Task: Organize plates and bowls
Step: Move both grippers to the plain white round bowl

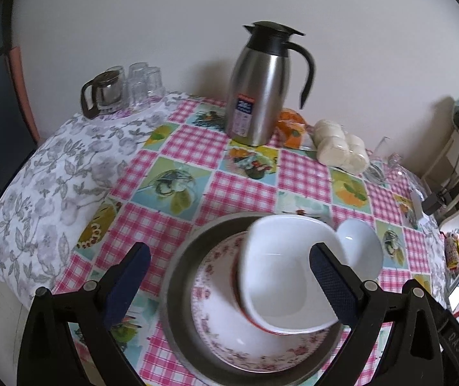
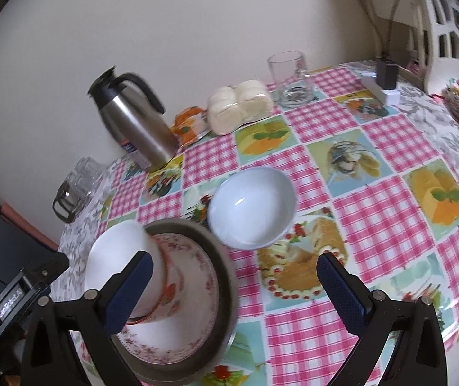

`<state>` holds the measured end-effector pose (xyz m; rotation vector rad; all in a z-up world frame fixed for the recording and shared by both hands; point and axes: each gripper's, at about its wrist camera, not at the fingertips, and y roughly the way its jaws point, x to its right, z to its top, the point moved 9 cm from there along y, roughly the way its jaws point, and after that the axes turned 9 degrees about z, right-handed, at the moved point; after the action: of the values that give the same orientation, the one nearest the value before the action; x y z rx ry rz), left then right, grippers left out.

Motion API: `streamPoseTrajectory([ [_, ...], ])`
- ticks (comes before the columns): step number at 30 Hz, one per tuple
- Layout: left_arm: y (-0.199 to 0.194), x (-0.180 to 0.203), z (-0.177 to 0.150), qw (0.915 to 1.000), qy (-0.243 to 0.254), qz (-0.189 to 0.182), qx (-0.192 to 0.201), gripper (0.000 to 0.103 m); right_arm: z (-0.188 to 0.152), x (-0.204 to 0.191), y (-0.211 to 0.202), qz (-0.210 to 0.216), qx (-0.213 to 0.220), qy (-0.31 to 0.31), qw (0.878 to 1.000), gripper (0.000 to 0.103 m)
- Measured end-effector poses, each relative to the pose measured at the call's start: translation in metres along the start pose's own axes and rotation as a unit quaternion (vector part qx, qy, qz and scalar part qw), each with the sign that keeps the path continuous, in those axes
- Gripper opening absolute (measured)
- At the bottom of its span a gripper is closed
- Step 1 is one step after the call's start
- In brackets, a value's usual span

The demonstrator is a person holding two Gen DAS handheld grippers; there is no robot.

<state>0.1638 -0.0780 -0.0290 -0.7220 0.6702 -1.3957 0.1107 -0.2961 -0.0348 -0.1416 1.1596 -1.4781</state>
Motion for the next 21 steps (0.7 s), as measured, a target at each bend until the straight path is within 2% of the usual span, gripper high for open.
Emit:
streamPoseTrajectory([
  [9,-0.012,0.067,-0.004,0.9969,0.058,-0.051,0.015,0.099,0.013,0.056,-0.023,-0.021,0.024,0.048,0.998,0.103],
  [12,-0.016,0.092,-0.005,0.9942,0.064,-0.084,0.017,0.099,0.016,0.076,-0.029,-0.027,0.031,0.066,0.997,0.103],
  [21,-0.015,0.148,-0.006,0.9873,0.087,-0.13,0.029,0.099,0.017,0.126,-0.034,-0.04,0.038,0.111,0.992,0.103],
])
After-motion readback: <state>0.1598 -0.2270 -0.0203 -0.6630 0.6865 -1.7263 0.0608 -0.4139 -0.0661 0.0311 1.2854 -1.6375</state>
